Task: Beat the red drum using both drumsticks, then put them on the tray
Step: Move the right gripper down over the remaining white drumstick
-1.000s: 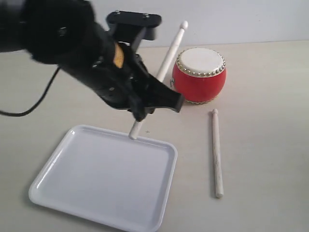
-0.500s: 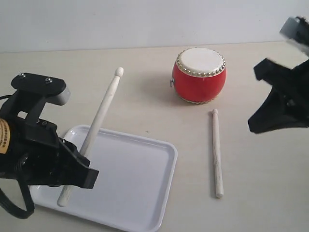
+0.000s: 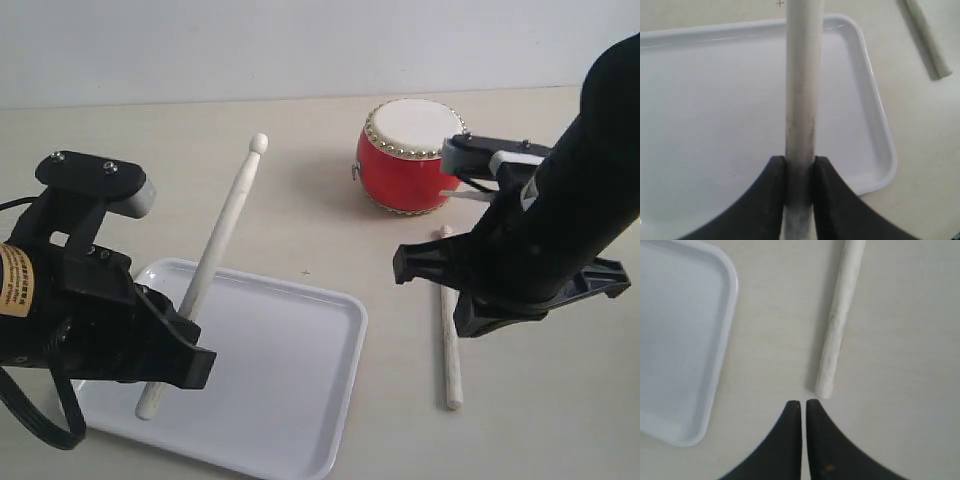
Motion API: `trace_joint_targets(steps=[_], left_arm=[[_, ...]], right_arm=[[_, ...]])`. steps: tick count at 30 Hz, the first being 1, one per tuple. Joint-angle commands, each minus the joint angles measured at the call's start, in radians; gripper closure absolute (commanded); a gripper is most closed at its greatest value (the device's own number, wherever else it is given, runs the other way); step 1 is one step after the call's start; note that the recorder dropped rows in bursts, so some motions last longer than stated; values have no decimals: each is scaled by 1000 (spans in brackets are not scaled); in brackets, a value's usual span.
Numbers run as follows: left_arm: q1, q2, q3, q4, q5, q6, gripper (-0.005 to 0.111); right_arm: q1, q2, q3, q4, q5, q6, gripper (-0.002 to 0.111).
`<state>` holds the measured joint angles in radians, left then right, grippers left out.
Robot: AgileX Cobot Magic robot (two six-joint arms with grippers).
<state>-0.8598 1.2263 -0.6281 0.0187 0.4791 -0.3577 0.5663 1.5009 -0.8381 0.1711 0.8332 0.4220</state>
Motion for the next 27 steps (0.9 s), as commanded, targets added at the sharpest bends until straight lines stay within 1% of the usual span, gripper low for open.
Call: trace_joint_targets(steps=[1, 4, 7, 9, 10, 12, 13, 14, 17, 21, 27], left_arm=[[3, 5, -8, -5, 6, 29, 107], [3, 5, -10, -5, 6, 28, 107], [3, 5, -10, -5, 6, 45, 107], [3, 5, -10, -5, 8, 51, 107], [3, 5, -10, -5, 8, 63, 107], [3, 5, -10, -5, -3, 66, 107], [3, 5, -10, -5, -7, 66, 107], [3, 5, -10, -5, -17, 66, 107], [3, 5, -10, -5, -17, 66, 107], [3, 5, -10, -5, -21, 66, 107], [3, 5, -10, -5, -26, 66, 107]], right_arm=[[10, 53, -6, 51, 17, -20, 102], [8, 83, -6, 27, 5, 9, 102], [18, 102, -6, -61, -33, 148, 97], [25, 111, -6, -133, -38, 229, 91], [28, 129, -6, -178, -47, 275, 83], [28, 158, -6, -185, -113, 288, 73], [28, 171, -6, -185, -146, 288, 72], [28, 200, -6, -181, -190, 290, 71], [28, 265, -6, -196, -206, 310, 71], [28, 314, -6, -196, -277, 328, 71], [28, 339, -6, -255, -288, 373, 72]])
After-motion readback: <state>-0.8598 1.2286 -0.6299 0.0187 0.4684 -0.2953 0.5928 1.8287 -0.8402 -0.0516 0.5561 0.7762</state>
